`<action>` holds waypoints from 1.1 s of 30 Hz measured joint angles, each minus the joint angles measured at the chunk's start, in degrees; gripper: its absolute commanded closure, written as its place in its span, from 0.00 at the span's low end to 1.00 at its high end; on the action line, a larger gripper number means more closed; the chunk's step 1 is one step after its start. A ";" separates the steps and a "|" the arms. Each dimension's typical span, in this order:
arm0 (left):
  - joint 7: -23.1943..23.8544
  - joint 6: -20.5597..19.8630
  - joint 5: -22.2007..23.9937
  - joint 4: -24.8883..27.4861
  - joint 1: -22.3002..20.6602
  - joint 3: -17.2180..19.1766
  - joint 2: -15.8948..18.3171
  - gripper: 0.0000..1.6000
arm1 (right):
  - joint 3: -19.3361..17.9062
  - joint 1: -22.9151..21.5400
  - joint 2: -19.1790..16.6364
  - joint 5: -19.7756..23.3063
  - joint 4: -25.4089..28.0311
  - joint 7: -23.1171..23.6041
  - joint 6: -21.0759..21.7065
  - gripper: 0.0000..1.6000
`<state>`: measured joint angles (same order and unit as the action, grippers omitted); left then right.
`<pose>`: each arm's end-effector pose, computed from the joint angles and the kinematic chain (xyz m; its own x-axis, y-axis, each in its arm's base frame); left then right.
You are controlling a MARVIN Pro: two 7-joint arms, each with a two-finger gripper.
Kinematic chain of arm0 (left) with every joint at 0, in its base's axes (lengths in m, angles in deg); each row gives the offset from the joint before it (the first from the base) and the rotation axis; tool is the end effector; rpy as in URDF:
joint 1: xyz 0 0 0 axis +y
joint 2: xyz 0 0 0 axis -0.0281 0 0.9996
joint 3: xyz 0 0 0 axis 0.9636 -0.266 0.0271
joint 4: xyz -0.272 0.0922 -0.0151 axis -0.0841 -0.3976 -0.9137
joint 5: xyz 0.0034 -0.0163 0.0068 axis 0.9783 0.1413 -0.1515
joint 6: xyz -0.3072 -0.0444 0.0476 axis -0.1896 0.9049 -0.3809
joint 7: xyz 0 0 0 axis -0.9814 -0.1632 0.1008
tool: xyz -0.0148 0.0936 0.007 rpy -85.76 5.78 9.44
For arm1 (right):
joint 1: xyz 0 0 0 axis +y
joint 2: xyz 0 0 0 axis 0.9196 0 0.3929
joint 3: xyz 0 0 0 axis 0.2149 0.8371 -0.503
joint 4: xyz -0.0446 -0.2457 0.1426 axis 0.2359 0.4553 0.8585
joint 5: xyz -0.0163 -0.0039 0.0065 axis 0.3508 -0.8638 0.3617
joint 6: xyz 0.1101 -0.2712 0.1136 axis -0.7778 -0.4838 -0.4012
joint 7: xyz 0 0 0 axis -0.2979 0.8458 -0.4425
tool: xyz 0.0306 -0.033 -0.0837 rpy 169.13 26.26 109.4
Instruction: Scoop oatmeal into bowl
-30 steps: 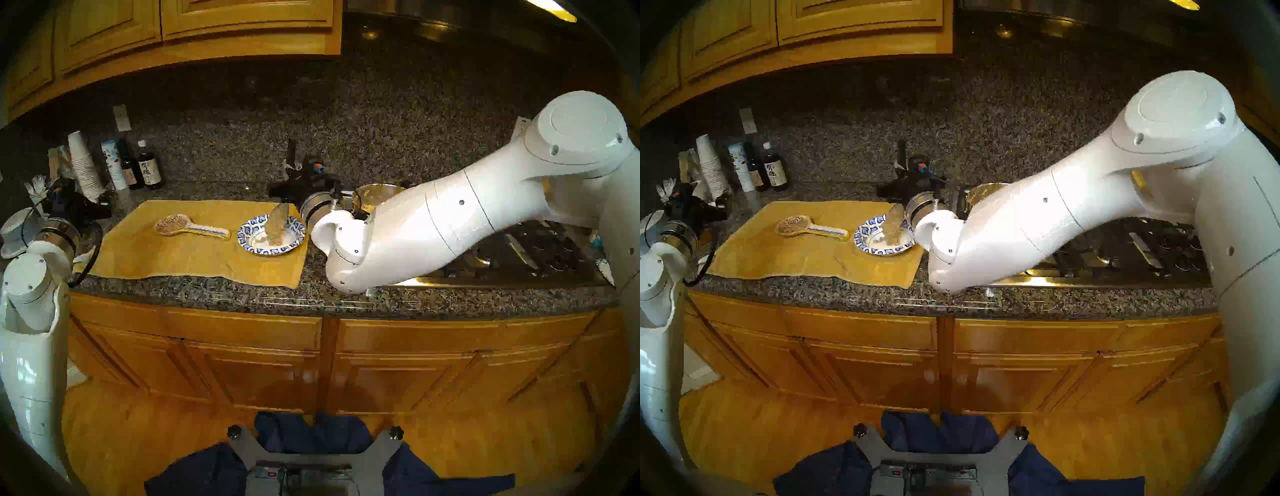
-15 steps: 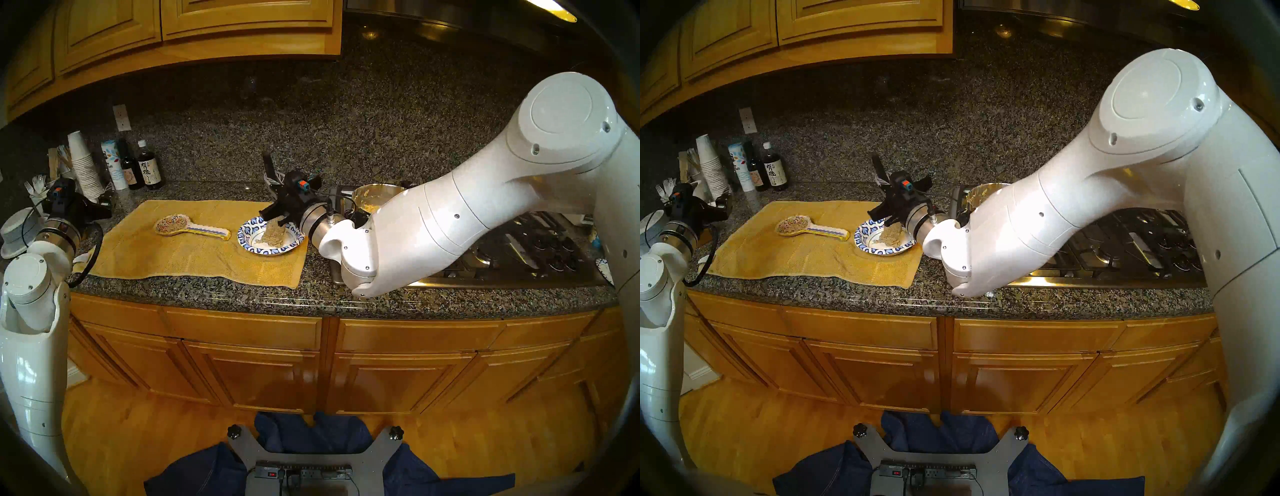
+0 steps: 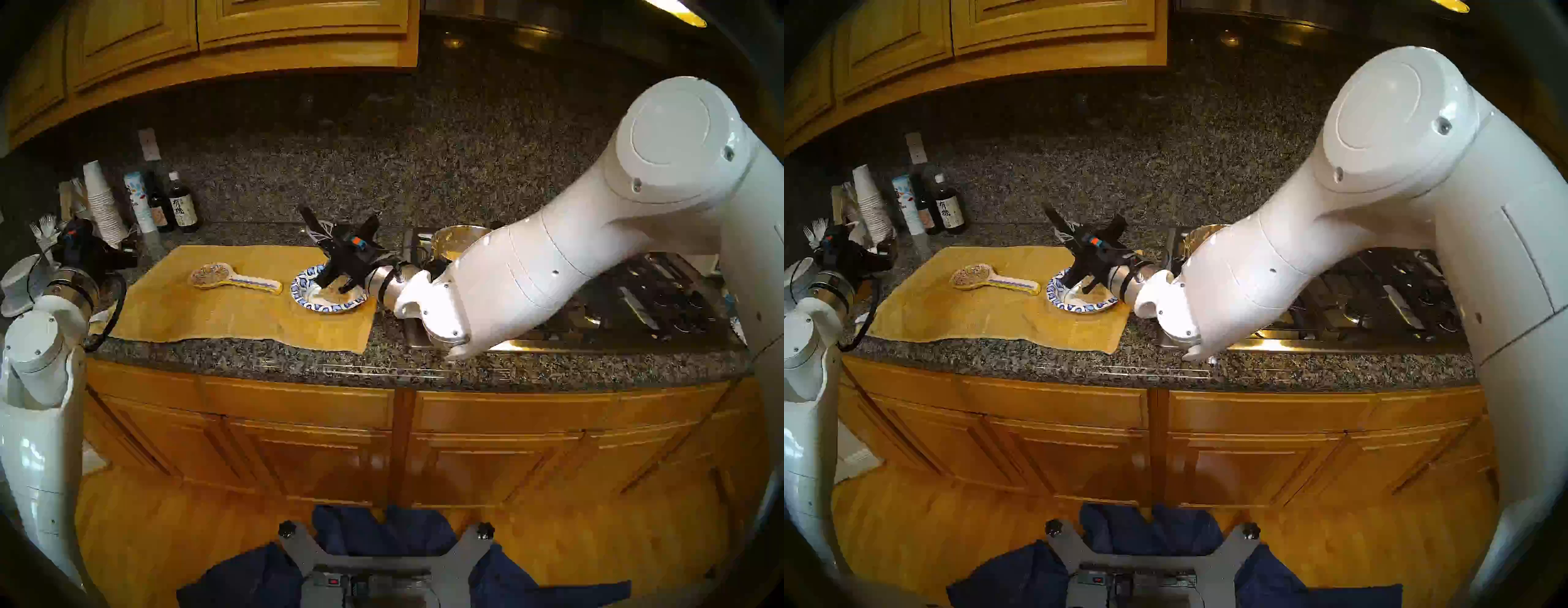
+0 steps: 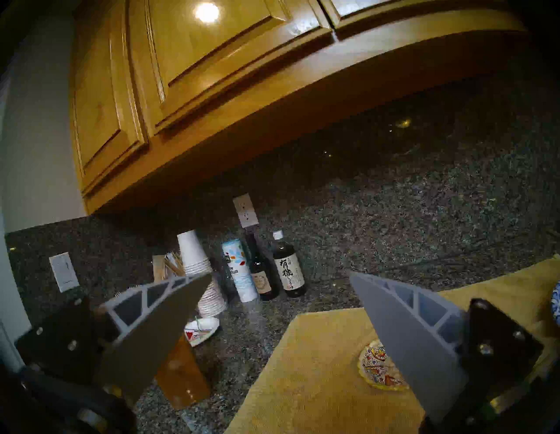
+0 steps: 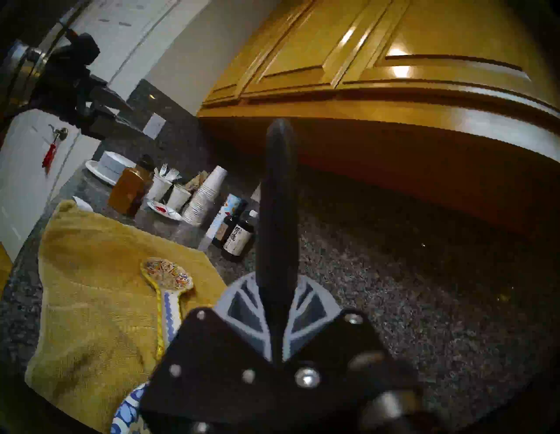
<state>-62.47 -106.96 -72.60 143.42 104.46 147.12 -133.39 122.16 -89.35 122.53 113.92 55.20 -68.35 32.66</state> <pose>0.3284 0.2503 -0.0907 -0.0370 -0.3469 0.9372 0.3273 -0.8903 -0.3166 0.4601 0.2063 -0.1422 -0.5475 0.2205 0.8072 0.5846 -0.5894 0.5575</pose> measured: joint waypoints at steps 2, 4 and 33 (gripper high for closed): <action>-0.02 0.00 0.02 0.00 0.01 -0.01 0.01 0.00 | 0.07 -0.12 0.14 -1.19 -0.39 -0.47 0.48 1.00; -0.04 0.00 0.03 0.00 0.02 -0.01 0.03 0.00 | 0.10 -0.20 0.16 -2.07 -0.66 -0.86 0.85 1.00; -0.33 0.00 0.32 0.02 0.13 -0.06 0.26 0.00 | 0.01 2.78 -1.72 -18.32 1.91 -9.07 8.99 1.00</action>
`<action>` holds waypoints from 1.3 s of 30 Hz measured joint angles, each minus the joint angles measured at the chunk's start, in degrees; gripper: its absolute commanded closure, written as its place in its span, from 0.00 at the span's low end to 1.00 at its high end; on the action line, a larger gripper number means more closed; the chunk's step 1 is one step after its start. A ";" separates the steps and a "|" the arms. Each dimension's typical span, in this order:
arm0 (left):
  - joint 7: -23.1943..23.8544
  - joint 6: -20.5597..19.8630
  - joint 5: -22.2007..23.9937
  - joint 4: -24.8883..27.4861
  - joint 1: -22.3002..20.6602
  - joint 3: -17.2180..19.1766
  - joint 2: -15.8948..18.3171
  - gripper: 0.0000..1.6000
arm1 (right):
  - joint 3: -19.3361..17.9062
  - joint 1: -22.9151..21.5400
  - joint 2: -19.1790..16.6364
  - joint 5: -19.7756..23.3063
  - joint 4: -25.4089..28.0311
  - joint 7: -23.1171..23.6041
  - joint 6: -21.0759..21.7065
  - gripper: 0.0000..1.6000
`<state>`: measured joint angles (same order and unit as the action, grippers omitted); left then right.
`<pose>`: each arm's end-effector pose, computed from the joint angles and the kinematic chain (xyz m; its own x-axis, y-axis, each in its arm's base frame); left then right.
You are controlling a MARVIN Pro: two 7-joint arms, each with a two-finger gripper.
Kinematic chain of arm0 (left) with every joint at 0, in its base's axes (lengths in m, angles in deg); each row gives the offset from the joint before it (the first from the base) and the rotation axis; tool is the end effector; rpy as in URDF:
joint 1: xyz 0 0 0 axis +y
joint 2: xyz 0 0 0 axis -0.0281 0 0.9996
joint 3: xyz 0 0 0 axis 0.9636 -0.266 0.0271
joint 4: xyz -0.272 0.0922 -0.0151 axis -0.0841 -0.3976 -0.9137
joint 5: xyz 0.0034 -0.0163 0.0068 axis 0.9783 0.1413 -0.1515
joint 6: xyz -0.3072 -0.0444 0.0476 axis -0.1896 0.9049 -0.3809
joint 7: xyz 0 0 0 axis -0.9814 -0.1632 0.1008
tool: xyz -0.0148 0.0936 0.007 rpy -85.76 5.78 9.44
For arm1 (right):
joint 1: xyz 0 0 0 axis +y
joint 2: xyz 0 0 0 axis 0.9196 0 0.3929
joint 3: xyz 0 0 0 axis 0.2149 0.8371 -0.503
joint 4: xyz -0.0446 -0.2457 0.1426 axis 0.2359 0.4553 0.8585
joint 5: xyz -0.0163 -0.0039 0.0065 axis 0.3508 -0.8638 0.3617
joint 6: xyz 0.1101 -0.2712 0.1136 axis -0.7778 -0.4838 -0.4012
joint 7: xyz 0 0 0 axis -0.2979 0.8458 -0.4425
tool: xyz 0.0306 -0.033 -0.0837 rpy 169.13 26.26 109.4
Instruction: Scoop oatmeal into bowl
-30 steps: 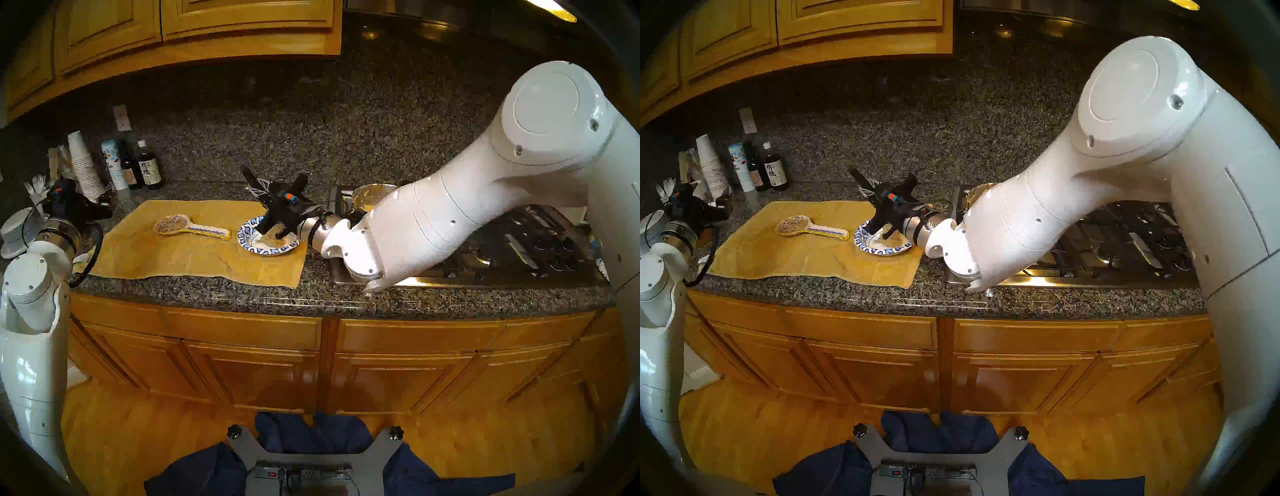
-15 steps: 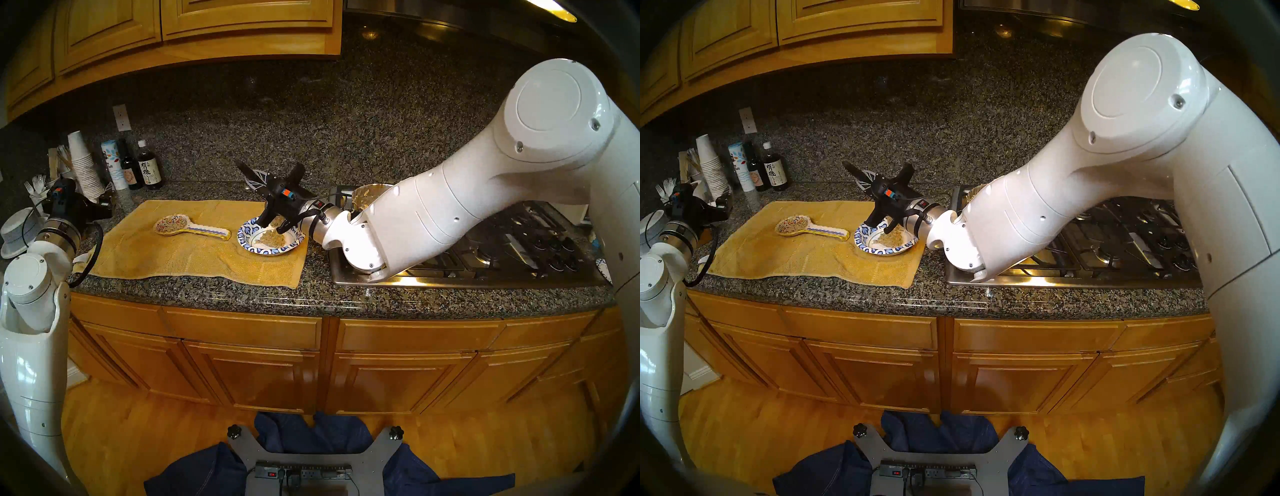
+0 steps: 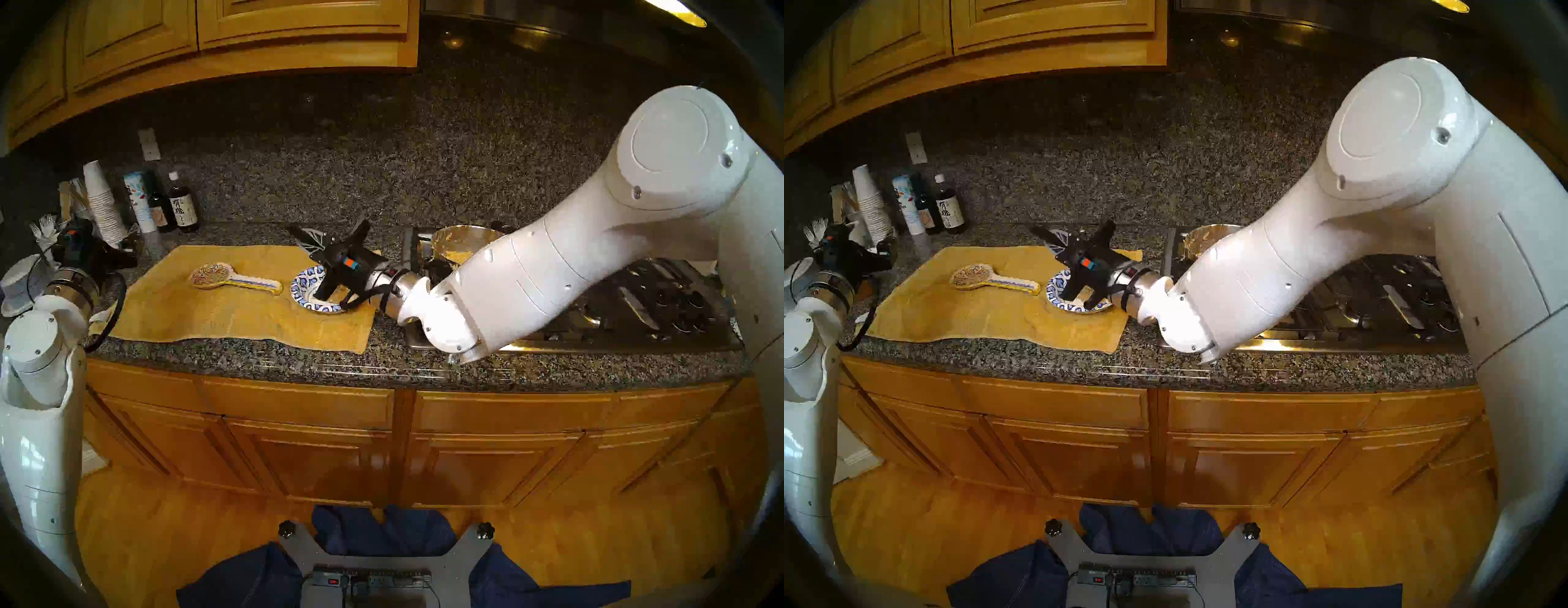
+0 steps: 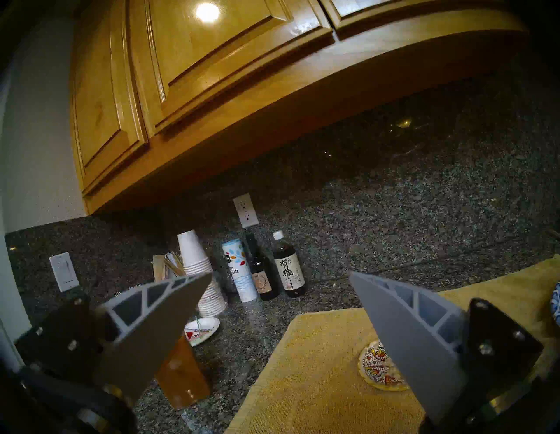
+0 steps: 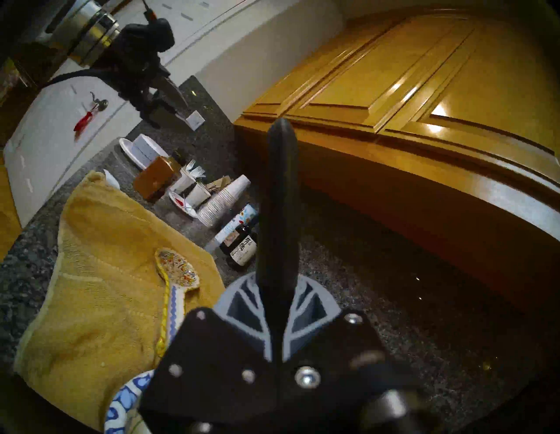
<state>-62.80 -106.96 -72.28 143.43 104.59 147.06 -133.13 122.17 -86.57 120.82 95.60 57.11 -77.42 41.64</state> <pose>0.3285 0.2503 -0.0904 -0.0369 -0.3462 0.9374 0.3282 -0.8903 -0.3158 0.4386 0.2029 -0.1657 -0.6772 0.2782 0.6811 0.5183 -0.4767 0.7100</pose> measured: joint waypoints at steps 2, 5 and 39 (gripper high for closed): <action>-0.01 0.00 0.02 0.00 0.01 0.00 0.02 0.00 | 0.01 0.82 -0.20 -1.29 0.48 -0.99 0.94 1.00; -0.04 0.00 0.04 0.00 0.02 -0.01 0.05 0.00 | -0.19 1.70 -0.60 -3.36 0.44 -2.48 2.40 1.00; -0.23 0.05 0.26 0.02 0.22 -0.02 0.34 0.00 | -13.60 7.04 -9.54 -19.13 -3.18 -13.97 13.40 1.00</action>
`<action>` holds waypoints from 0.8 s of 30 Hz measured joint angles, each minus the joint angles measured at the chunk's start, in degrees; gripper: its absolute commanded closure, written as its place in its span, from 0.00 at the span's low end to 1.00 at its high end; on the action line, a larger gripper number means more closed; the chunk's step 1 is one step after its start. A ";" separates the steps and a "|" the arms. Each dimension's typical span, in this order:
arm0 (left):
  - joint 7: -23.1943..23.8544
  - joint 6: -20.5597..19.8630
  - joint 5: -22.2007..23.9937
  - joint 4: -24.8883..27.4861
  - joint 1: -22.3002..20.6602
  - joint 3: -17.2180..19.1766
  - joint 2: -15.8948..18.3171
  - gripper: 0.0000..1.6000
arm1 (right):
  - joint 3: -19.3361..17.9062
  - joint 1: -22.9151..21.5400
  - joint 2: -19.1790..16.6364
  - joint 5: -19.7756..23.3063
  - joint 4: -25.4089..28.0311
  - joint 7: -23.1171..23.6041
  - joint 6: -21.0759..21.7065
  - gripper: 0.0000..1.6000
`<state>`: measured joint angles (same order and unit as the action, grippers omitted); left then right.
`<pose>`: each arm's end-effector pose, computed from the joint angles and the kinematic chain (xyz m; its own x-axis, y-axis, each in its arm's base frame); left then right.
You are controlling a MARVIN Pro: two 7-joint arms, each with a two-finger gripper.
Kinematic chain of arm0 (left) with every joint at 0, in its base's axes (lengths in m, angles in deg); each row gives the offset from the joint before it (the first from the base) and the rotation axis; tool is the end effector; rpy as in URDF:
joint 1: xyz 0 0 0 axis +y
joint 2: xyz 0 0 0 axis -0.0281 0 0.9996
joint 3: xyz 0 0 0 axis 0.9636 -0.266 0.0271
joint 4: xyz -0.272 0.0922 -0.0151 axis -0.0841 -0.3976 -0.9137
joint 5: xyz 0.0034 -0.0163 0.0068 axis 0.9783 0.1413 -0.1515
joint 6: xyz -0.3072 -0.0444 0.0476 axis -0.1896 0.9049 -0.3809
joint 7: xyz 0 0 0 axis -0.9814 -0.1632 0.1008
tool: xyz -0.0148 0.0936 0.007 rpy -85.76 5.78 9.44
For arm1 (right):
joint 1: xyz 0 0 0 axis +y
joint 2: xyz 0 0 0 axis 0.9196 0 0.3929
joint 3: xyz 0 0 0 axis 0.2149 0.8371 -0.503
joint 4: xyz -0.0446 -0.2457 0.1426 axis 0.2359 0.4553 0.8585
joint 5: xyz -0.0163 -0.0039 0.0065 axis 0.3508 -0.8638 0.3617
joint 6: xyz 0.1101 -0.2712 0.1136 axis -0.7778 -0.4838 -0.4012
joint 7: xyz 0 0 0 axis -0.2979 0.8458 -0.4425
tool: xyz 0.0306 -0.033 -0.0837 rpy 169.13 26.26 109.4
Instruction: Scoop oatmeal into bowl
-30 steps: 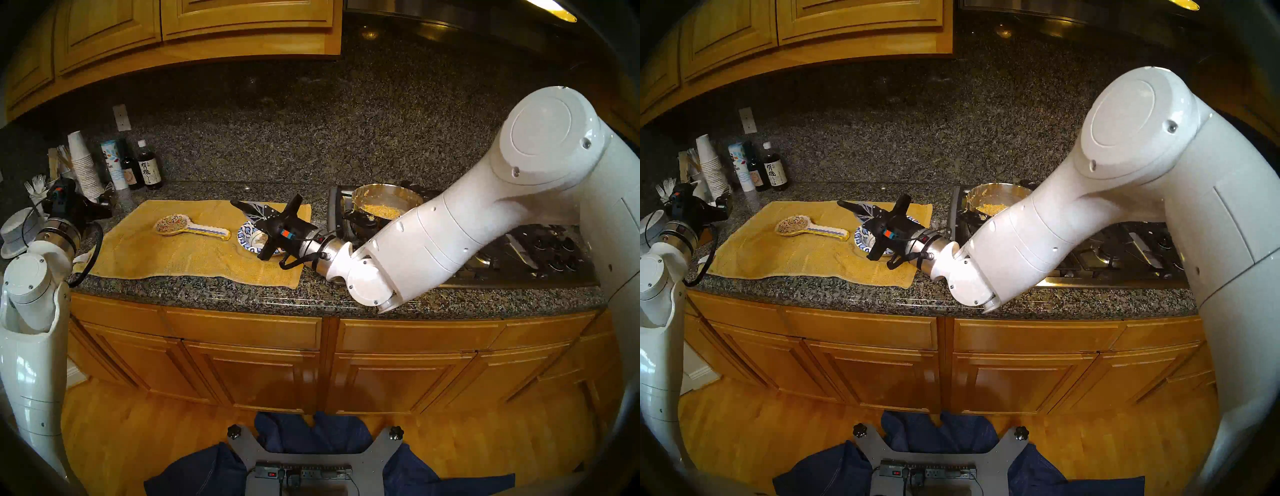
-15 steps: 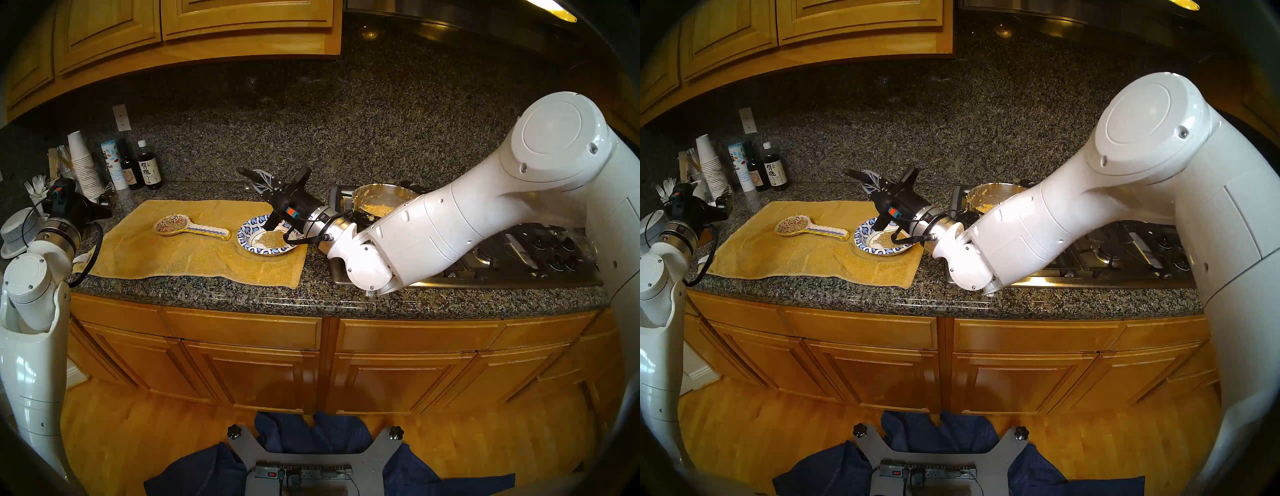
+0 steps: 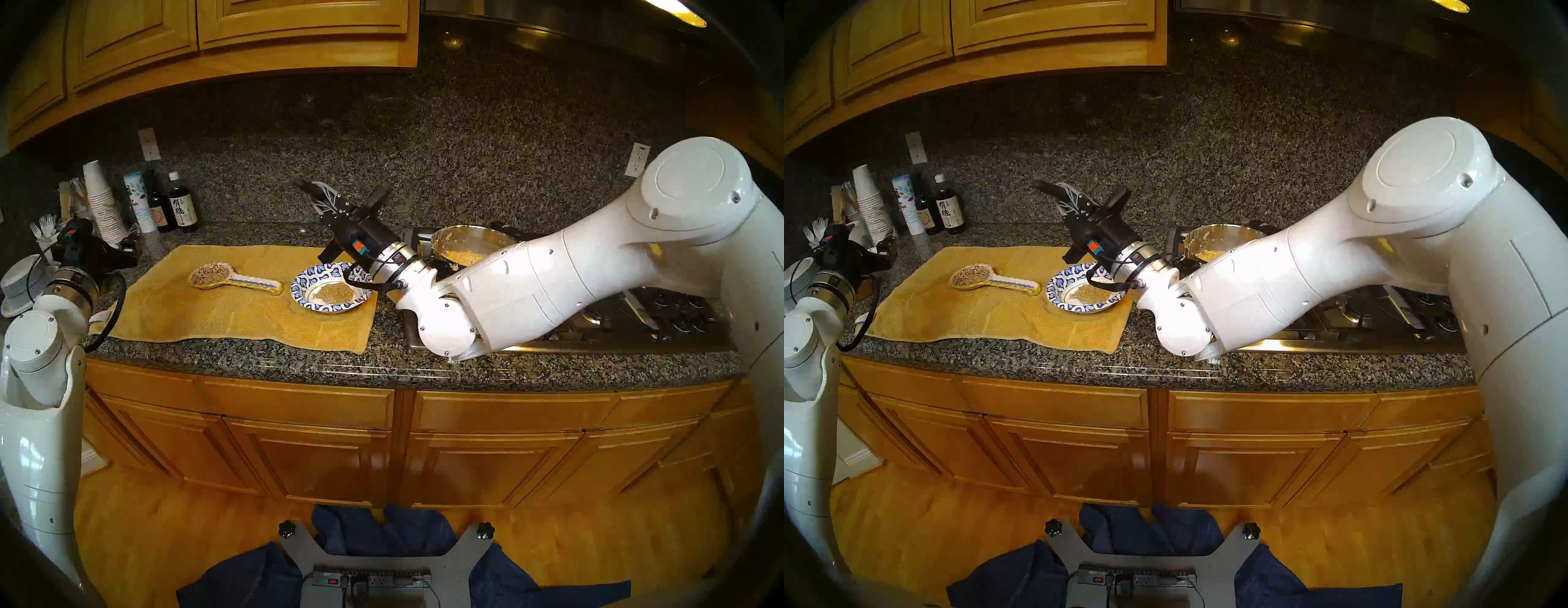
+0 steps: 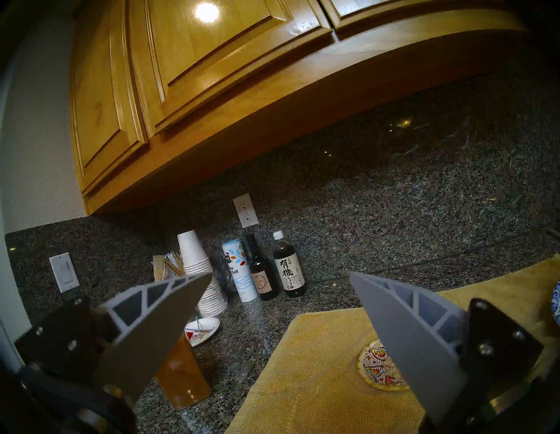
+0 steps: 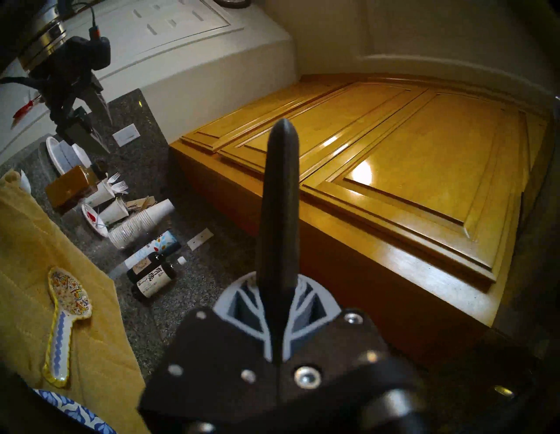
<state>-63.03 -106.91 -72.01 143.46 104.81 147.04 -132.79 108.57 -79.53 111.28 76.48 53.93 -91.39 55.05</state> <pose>0.3284 0.2503 -0.0900 -0.0365 -0.3480 0.9368 0.3274 -0.8898 -0.3178 0.4501 0.1990 -0.1309 -0.8245 0.2594 0.5029 0.2186 -0.6738 0.7059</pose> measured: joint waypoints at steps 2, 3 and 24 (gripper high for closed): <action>-0.01 0.00 0.01 0.00 0.01 0.00 0.02 0.00 | -1.52 0.87 -0.88 -0.41 0.93 -0.22 0.17 1.00; -0.01 0.01 0.02 0.00 0.02 0.00 0.02 0.00 | -2.59 1.41 -1.48 -0.54 1.60 -0.26 0.20 1.00; -0.11 0.02 0.18 0.01 0.12 0.00 0.17 0.00 | -20.16 8.02 -11.68 10.83 13.57 4.21 -4.61 1.00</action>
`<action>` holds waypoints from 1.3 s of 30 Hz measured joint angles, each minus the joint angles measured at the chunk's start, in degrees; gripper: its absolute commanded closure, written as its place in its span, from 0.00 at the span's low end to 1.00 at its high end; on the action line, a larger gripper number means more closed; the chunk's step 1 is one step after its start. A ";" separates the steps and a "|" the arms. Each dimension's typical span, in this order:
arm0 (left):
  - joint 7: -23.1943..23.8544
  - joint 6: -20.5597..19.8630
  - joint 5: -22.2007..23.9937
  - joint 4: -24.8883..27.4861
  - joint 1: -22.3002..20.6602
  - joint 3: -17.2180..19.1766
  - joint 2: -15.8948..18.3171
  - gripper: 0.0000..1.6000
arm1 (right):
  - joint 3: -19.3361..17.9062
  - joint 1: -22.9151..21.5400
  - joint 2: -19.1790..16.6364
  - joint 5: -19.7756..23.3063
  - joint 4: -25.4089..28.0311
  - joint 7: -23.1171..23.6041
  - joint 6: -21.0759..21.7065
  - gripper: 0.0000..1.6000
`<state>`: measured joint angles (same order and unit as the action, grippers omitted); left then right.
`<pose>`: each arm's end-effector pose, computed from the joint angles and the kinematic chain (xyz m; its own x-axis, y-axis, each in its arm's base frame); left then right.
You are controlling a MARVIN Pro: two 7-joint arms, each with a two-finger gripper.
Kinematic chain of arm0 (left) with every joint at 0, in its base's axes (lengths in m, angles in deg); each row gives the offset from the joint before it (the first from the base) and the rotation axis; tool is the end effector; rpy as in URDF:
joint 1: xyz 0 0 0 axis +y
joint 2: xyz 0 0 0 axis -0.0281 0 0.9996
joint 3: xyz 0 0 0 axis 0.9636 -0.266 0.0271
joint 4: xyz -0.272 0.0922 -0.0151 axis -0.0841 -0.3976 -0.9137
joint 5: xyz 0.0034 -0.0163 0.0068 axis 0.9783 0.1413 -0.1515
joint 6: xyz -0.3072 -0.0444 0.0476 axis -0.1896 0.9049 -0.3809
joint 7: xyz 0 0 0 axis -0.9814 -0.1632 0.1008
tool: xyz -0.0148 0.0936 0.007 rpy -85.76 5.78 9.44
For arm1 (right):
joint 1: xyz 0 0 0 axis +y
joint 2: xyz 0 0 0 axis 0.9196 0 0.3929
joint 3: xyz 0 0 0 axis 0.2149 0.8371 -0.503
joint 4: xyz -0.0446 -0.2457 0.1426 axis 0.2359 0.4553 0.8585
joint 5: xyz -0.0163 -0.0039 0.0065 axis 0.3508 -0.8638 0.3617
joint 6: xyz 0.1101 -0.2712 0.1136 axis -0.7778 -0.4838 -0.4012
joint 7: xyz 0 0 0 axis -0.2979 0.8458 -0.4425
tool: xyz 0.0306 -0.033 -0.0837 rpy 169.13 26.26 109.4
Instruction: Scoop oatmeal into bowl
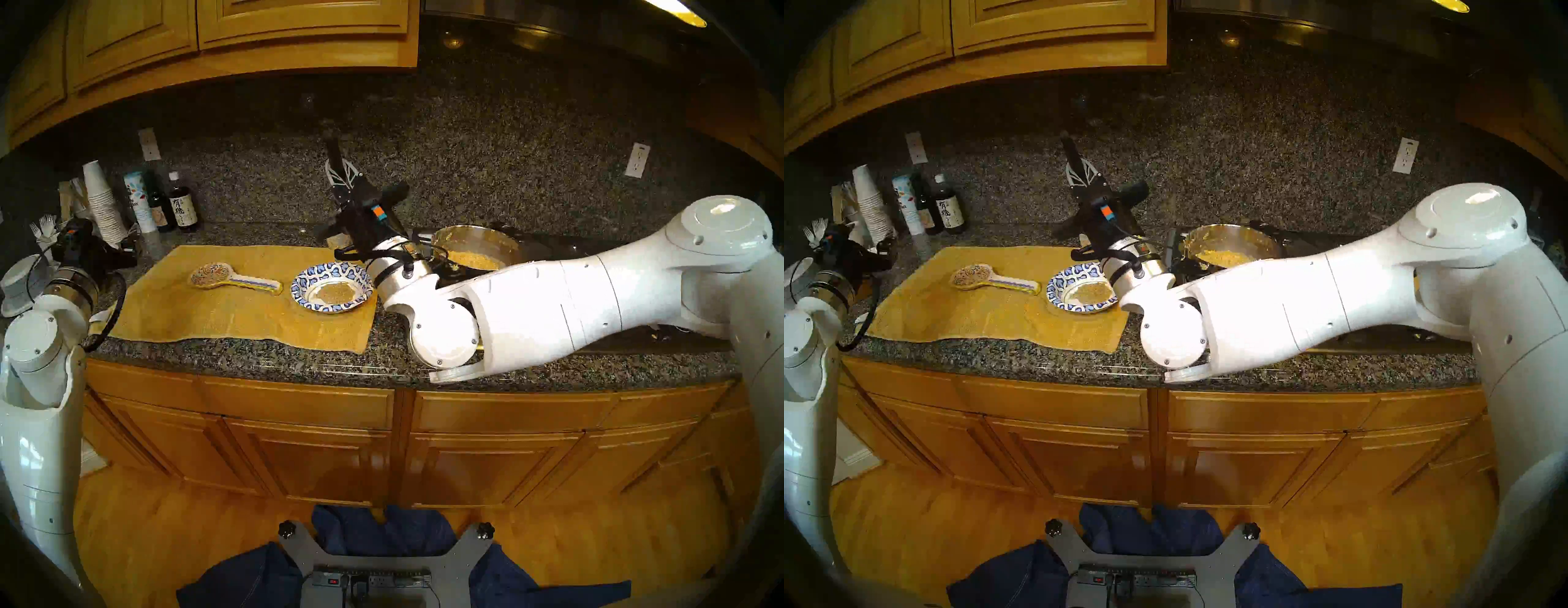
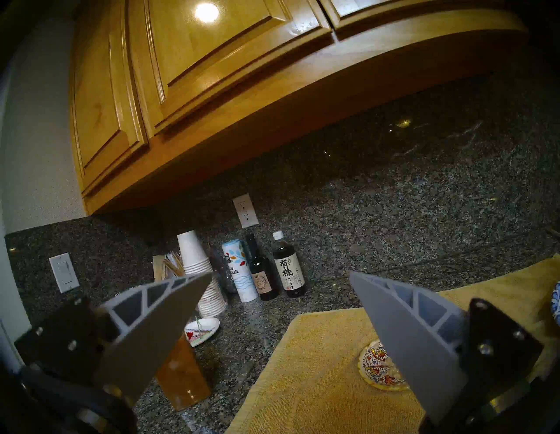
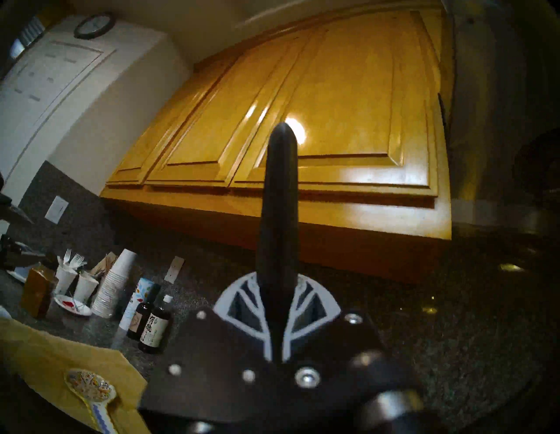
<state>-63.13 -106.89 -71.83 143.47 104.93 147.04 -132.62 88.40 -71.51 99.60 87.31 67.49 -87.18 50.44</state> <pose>0.3284 0.2503 -0.0898 -0.0362 -0.3482 0.9367 0.3266 -0.8900 -0.3182 0.4136 0.2039 -0.0967 -0.5846 -0.0424 0.8102 0.4060 -0.8799 0.2469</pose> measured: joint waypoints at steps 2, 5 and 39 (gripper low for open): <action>-0.01 0.00 0.02 0.00 0.01 0.00 0.01 0.00 | -1.62 0.58 -0.95 2.41 1.06 0.53 -0.51 1.00; -0.02 0.02 0.04 0.00 0.03 0.00 0.03 0.00 | -3.70 1.52 -2.17 5.87 2.27 1.11 -1.03 1.00; -0.21 0.03 0.17 0.00 0.17 -0.04 0.16 0.00 | -23.37 6.42 -15.71 42.04 0.86 10.30 -10.12 1.00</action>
<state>-63.34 -106.87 -71.66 143.47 105.09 147.00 -132.46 65.04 -65.09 83.89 129.35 68.35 -76.88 40.32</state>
